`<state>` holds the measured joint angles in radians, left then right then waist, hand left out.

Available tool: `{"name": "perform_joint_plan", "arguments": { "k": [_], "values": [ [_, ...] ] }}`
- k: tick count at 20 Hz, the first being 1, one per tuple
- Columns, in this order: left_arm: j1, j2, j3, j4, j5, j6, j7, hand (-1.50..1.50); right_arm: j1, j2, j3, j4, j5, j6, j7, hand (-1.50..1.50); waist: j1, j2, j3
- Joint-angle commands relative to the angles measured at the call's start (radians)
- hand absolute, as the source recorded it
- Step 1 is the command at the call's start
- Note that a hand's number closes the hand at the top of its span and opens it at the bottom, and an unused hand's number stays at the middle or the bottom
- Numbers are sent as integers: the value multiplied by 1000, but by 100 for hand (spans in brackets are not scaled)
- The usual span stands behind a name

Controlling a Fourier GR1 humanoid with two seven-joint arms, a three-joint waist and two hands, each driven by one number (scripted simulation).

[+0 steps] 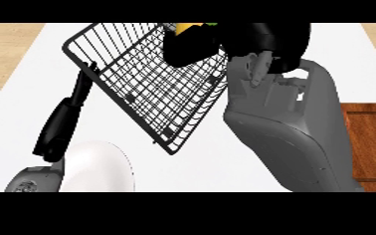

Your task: Pick the lemon from the cutting board and place it in the tiered basket

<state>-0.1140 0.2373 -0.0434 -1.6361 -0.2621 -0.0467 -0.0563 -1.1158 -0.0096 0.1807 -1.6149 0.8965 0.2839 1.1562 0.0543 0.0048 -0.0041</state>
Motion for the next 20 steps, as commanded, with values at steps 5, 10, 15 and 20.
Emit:
{"name": "perform_joint_plan", "arguments": {
  "k": [5,10,15,20],
  "values": [
    [-8,-35,-57,-25,-25,-3,14,0,-95,9,-23,373,-60,-327,73,150,21,11,2],
    [-4,-30,-44,-3,-14,-7,-31,0,-118,9,-56,533,-166,-550,-99,-150,36,18,2],
    [-16,-34,-47,-6,-22,-7,-23,0,-137,9,-16,611,-281,-791,-209,-150,37,15,3],
    [-27,5,22,-1,18,-26,2,0,-197,9,-69,655,-155,-978,-275,-150,-12,4,3]
  ]
}}
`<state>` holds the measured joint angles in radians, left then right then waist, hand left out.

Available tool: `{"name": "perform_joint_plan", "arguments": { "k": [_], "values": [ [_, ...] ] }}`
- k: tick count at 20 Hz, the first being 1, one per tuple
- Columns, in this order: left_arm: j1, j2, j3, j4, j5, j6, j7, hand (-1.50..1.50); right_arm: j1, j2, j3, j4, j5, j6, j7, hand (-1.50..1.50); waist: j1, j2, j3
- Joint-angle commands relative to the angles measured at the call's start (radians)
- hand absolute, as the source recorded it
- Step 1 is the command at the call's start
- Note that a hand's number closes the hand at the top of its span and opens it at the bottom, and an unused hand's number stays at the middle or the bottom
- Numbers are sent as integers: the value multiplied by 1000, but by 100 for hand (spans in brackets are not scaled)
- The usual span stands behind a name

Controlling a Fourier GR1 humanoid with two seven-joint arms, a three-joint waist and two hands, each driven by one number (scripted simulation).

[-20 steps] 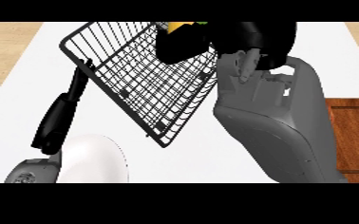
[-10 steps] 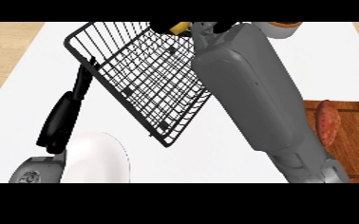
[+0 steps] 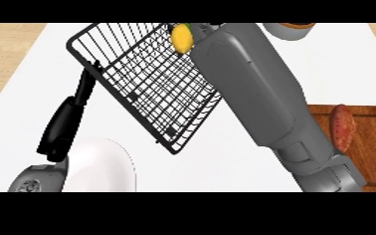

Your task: Pick the lemon from the cutting board and place it in the tiered basket

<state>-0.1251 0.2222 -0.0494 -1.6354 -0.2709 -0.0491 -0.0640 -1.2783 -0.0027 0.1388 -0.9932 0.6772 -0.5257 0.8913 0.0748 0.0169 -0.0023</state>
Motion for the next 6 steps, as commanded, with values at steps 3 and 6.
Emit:
{"name": "perform_joint_plan", "arguments": {
  "k": [3,6],
  "values": [
    [15,1,-11,-36,-7,-8,20,0,-38,2,-39,66,187,-278,99,-150,-54,-18,1],
    [37,9,38,-22,11,9,19,0,19,-58,-71,-15,258,-251,188,-150,-99,-31,2]
  ]
}}
